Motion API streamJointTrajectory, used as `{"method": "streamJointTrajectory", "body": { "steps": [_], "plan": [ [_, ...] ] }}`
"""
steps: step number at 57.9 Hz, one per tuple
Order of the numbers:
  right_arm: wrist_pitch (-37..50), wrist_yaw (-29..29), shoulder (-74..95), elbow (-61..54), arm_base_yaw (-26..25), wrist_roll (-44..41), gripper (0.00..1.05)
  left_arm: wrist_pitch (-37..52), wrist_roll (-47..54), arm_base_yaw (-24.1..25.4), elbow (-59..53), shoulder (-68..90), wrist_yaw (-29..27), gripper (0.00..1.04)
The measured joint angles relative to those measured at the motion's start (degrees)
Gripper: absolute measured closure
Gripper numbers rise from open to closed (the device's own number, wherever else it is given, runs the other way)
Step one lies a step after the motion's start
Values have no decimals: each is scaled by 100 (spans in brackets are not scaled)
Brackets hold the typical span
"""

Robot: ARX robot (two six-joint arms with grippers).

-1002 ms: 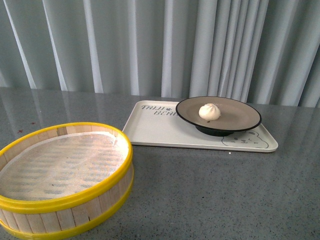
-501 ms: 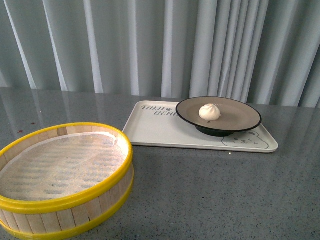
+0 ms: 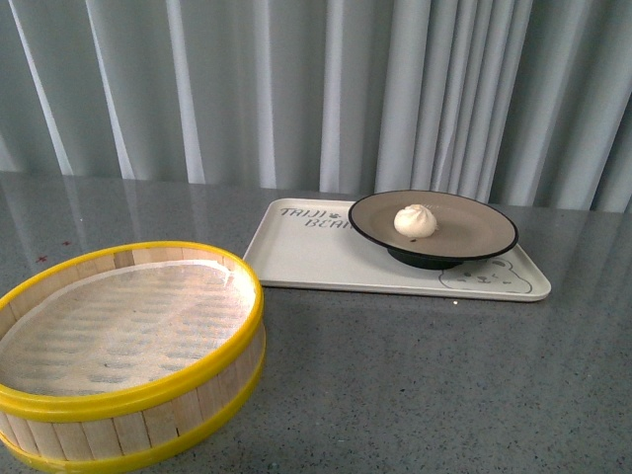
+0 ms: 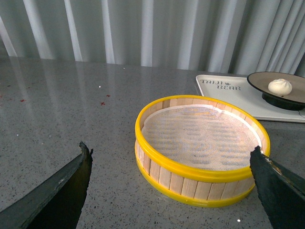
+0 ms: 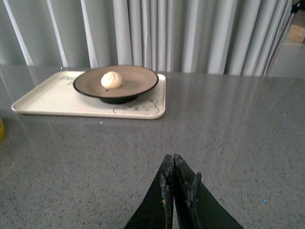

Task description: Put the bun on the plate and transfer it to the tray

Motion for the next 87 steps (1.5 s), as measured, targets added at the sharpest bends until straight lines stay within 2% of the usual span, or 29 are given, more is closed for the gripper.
{"method": "streamJointTrajectory", "body": {
  "steps": [19, 51, 87],
  "plan": [
    [-94, 2, -275, 0, 0, -9, 101, 0, 0, 0, 0, 0, 0, 7],
    [-98, 0, -275, 0, 0, -4, 7, 0, 0, 0, 0, 0, 0, 7],
    [-98, 0, -275, 0, 0, -2, 8, 0, 0, 0, 0, 0, 0, 7]
  ]
}}
